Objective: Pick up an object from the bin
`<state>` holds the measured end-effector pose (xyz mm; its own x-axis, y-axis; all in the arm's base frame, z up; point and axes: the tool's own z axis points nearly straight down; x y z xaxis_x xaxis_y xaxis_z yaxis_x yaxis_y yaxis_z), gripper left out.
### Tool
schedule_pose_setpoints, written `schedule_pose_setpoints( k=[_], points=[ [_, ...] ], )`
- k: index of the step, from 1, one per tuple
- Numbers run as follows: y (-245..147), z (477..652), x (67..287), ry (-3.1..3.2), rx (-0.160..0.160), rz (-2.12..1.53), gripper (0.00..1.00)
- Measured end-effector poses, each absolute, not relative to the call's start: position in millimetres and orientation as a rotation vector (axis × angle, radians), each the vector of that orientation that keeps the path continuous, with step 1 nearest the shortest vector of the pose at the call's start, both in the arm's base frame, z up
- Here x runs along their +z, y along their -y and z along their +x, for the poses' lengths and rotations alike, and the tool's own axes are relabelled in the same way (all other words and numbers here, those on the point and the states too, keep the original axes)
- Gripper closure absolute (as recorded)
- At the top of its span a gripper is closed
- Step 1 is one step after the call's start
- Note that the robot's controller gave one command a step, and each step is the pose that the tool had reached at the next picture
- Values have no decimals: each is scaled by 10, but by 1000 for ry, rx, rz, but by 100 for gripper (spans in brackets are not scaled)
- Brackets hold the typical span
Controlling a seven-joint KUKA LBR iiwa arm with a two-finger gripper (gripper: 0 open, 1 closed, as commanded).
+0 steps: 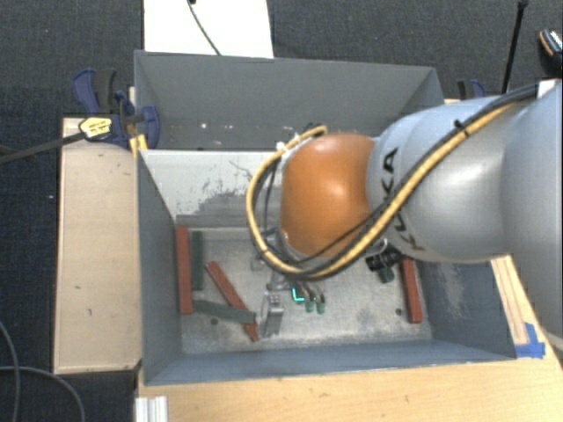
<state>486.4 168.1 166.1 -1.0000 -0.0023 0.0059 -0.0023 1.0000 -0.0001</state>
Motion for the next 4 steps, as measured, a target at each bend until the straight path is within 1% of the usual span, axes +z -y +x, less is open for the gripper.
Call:
schedule_pose_setpoints(
  k=[1,2,3,4],
  points=[
    [-1976,5264,689,3130,-4,183,0],
    [-1981,5272,727,3135,-7,178,0],
    [-1962,5298,757,3141,-4,168,100],
    [-1244,5098,872,3147,-1,192,100]
  ],
)
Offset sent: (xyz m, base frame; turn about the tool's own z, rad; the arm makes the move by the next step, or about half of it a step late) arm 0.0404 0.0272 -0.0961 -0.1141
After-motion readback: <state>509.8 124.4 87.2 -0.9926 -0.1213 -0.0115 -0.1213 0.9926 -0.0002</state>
